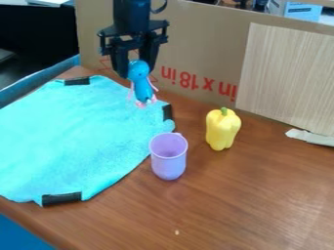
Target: Put the blue figure on the top edge of the cloth
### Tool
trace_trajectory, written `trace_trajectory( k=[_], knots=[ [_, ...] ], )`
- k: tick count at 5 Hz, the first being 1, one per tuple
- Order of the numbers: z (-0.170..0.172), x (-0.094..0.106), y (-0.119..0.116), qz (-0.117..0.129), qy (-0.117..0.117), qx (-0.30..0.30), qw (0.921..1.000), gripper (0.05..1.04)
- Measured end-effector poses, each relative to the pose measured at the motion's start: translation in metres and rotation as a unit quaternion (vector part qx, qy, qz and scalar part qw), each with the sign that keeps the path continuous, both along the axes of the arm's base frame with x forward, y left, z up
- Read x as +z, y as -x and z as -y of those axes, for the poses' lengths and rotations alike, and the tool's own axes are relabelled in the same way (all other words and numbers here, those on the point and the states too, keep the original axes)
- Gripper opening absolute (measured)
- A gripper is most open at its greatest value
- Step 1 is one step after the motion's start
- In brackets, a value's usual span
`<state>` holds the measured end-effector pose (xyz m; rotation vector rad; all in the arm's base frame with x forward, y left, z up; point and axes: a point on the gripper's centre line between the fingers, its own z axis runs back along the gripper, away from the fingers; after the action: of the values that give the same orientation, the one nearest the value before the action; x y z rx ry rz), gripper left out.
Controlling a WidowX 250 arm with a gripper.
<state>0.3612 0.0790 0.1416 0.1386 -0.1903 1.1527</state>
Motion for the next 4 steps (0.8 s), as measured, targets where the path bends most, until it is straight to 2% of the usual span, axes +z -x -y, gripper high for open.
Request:
trace_trajectory(
  k=[1, 2, 3, 4],
  knots=[
    [-0.019, -0.018, -0.012, 0.016, -0.020, 0.021, 0.9995, 0.621],
    [-0.027, -0.026, -0.022, 0.033, -0.035, 0.032, 0.9983, 0.621],
    [-0.040, -0.035, -0.038, 0.035, -0.044, 0.055, 0.9969, 0.621],
    [-0.046, -0.039, -0.040, 0.029, -0.049, 0.068, 0.9961, 0.621]
  ],
)
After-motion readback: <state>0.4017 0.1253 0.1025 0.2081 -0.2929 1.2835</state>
